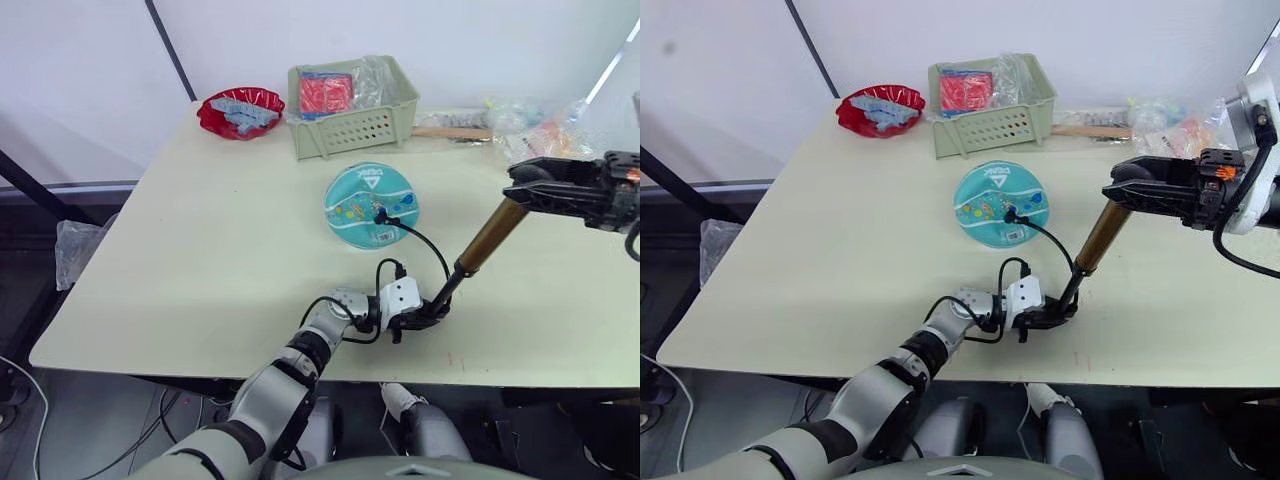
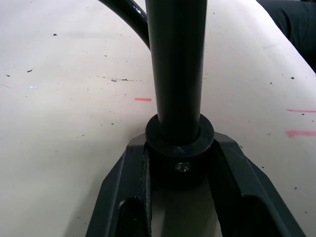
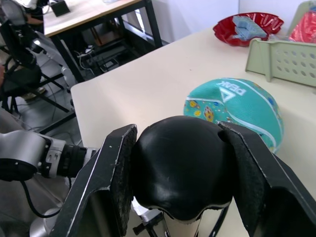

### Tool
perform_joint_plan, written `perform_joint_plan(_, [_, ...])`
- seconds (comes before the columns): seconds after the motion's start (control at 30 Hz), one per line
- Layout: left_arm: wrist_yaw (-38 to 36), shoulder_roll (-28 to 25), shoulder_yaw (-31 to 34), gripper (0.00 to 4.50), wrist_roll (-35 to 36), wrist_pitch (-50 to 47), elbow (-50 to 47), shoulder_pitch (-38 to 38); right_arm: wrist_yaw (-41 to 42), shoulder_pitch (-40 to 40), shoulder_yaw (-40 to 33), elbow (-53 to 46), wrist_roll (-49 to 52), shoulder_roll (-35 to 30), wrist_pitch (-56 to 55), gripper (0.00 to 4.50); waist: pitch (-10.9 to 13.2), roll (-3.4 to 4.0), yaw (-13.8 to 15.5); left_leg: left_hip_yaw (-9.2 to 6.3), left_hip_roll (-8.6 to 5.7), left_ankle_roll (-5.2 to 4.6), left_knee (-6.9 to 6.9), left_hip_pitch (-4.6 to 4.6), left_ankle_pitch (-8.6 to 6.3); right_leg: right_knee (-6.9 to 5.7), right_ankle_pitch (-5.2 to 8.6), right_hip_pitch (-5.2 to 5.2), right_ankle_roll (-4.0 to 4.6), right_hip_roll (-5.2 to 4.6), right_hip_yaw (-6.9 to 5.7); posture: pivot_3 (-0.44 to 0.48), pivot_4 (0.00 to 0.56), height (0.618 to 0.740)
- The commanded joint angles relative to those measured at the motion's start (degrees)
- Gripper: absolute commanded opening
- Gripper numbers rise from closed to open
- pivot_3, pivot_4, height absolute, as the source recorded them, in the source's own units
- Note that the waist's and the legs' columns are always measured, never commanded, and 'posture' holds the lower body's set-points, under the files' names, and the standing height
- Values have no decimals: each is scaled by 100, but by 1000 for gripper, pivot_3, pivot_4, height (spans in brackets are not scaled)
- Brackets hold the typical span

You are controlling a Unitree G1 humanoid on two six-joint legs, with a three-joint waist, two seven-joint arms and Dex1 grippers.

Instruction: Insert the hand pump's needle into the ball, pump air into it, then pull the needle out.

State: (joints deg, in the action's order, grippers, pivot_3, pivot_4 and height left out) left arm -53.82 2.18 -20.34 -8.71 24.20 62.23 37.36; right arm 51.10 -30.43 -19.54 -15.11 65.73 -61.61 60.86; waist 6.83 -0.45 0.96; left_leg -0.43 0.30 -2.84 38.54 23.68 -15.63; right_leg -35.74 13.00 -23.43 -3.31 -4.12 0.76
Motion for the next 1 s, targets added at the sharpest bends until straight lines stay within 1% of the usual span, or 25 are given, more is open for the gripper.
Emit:
perform_joint_plan(0.03, [2,-172,-209,1123,-356,-294,551,-251,-98,212,43,-192,-252,234,-256,2076,-2,-5,-3,0,0,0,0,-2,0,-1,0,2,0,1,0,0,150,738])
perform_joint_plan(0.1, [3,-168,-206,1123,-356,-298,556,-242,-130,298,116,-229,-334,334,-298,2076,-3,-4,-5,0,1,0,2,-9,0,-4,0,9,0,2,-1,0,150,738])
perform_joint_plan(0.13, [9,-160,-206,1123,-357,-304,561,-236,-151,456,248,-223,-490,487,-419,2076,-3,-4,-6,0,1,0,2,-10,0,-4,0,10,0,2,0,0,150,738])
perform_joint_plan(0.2, [20,-148,-206,1123,-358,-314,571,-224,-156,641,397,-206,-699,675,-577,2076,-19,-33,-8,-3,1,0,4,-13,0,-6,0,12,0,5,-2,0,150,738])
perform_joint_plan(0.3, [34,-138,-193,1123,-349,-322,575,-218,-148,1120,795,-202,-1199,984,-954,2076,-25,-46,-10,-3,4,0,4,-29,0,-6,0,29,0,8,-4,0,150,738])
perform_joint_plan(0.43, [36,-140,-197,1123,-348,-318,578,-220,-111,1552,1295,-97,-1909,1204,-1509,2076,-25,-54,-24,0,5,1,-9,-93,-1,2,4,85,1,8,-2,0,150,738])
perform_joint_plan(0.63, [42,-154,-193,1123,-339,-327,579,-211,-178,1890,1717,102,-2505,1634,-2080,2076,-41,-71,-26,-2,7,1,-8,-101,-1,0,4,86,1,15,-2,0,150,738])
perform_joint_plan(0.83, [53,-149,-182,1123,-332,-345,589,-187,-189,2038,1874,179,-2799,1867,-2298,2076,-45,-72,-24,-1,7,0,-7,-102,-1,0,3,87,1,20,-1,0,150,738])
perform_joint_plan(1.0, [53,-134,-176,1123,-328,-373,610,-151,-198,1867,1628,157,-2674,1882,-2215,2076,-46,-73,-25,-1,7,1,-7,-103,-1,0,4,88,1,33,-1,0,150,738])
